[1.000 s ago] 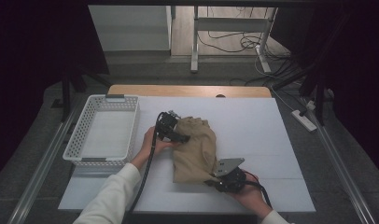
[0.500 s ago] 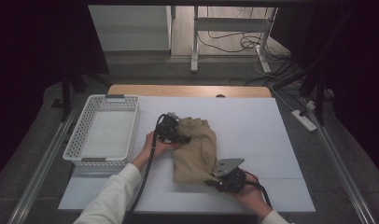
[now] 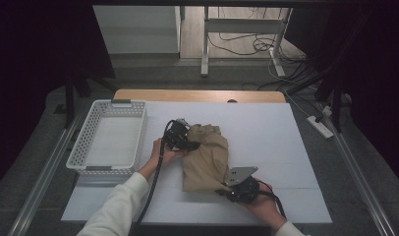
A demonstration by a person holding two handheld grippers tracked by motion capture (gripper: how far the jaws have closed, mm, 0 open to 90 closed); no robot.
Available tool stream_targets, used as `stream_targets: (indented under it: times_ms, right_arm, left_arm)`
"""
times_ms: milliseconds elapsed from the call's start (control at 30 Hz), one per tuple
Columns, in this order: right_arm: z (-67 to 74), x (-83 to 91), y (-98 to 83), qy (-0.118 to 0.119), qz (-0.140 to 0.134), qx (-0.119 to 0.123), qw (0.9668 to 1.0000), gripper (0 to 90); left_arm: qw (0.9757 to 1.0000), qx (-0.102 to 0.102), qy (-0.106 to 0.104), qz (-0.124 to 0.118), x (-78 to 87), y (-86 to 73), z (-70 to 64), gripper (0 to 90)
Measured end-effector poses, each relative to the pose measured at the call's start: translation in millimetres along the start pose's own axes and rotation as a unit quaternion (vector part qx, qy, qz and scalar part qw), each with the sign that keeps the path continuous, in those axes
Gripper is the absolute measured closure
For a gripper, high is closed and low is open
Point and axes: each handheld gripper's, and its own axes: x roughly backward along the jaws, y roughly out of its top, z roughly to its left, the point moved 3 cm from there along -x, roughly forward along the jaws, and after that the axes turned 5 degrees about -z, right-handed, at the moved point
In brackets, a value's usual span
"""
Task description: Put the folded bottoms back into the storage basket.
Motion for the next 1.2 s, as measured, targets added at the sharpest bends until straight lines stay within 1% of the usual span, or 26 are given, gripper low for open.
stream_targets:
  times_ms: [200,333,533,733,867,967,1200]
  right_arm:
    - [-1.8,3.3,0.7,-0.001,-0.008,-0.005,1.0000,77.2]
    - [-1.7,4.9,1.4,-0.004,-0.013,-0.004,0.9999,77.2]
    - [-1.8,10.0,4.1,-0.010,-0.024,-0.004,0.9997,77.3]
    - [-1.9,13.8,6.0,-0.014,-0.039,-0.007,0.9991,77.4]
    - [-2.0,15.3,6.5,-0.015,-0.042,-0.008,0.9990,77.4]
    - [-1.9,15.8,6.7,-0.015,-0.043,-0.007,0.9989,77.4]
    - [-2.2,16.6,7.0,-0.017,-0.045,-0.007,0.9988,77.4]
  left_arm:
    - [0.9999,-0.008,0.007,-0.005,2.9,2.4,-4.3,66.1]
    - [0.9999,-0.009,0.003,-0.014,6.2,3.7,-5.4,67.4]
    - [0.9995,-0.018,-0.001,-0.025,12.1,6.9,-9.4,68.6]
    - [0.9993,-0.018,-0.007,-0.032,14.4,8.0,-11.6,70.3]
    - [0.9990,-0.021,-0.010,-0.039,17.3,9.1,-12.8,71.5]
    - [0.9990,-0.023,-0.012,-0.037,18.2,9.2,-13.6,72.5]
    - [0.9985,-0.029,-0.014,-0.043,20.7,10.3,-14.8,73.0]
